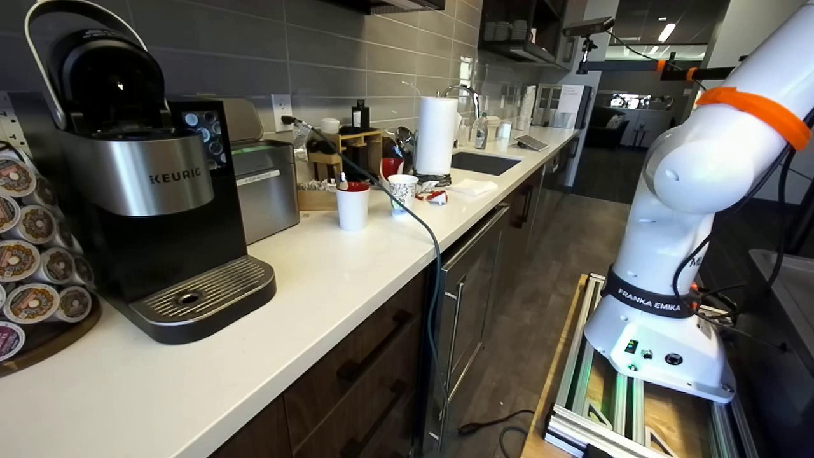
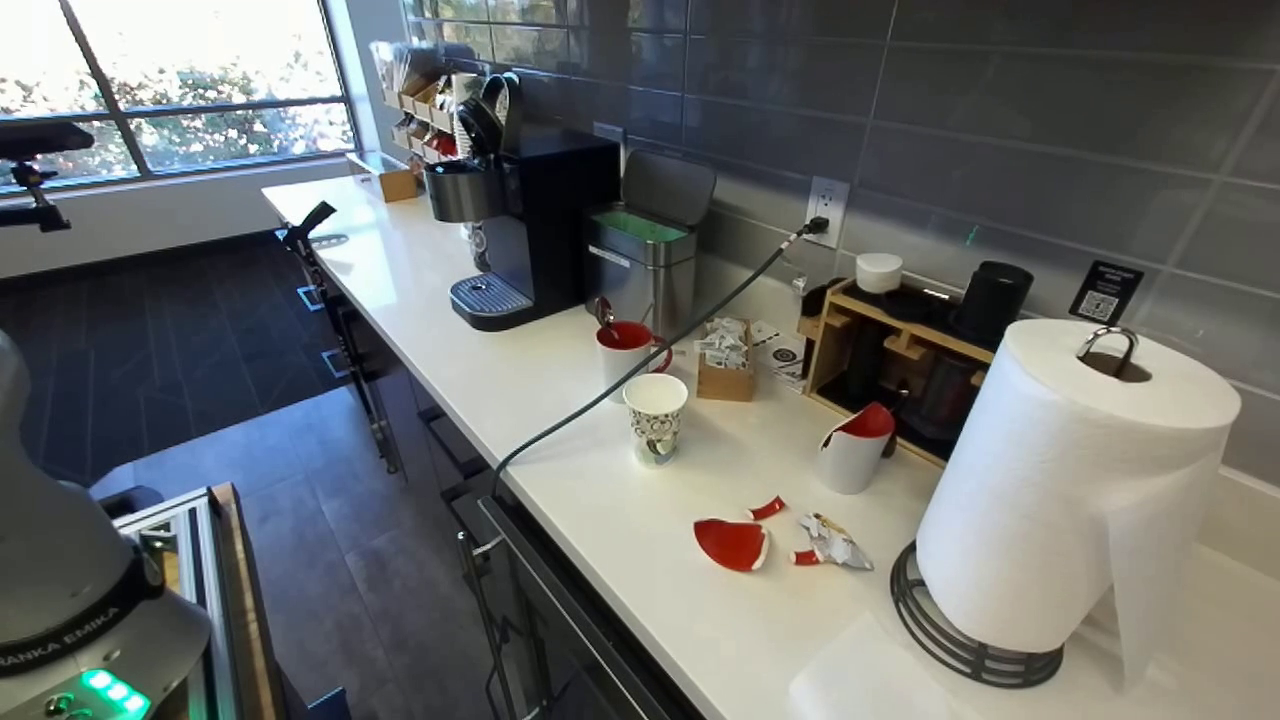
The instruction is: Remove the bowl from the cupboard
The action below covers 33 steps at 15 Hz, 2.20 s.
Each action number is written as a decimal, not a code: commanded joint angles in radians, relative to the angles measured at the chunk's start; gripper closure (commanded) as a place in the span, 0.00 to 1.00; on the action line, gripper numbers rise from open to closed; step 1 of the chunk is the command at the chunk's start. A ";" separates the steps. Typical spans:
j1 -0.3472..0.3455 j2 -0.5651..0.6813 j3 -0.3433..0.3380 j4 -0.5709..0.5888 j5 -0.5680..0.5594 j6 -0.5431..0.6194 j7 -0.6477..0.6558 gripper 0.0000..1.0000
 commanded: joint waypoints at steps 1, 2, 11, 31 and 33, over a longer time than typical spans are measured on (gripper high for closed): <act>0.045 0.011 0.033 0.063 0.013 0.130 -0.060 0.00; 0.058 0.012 0.041 0.067 0.014 0.188 -0.076 0.00; 0.203 0.058 0.057 -0.004 0.025 0.820 -0.366 0.00; 0.294 0.132 0.054 0.071 -0.193 0.979 -0.850 0.00; 0.288 0.157 0.076 0.079 -0.219 0.949 -0.900 0.00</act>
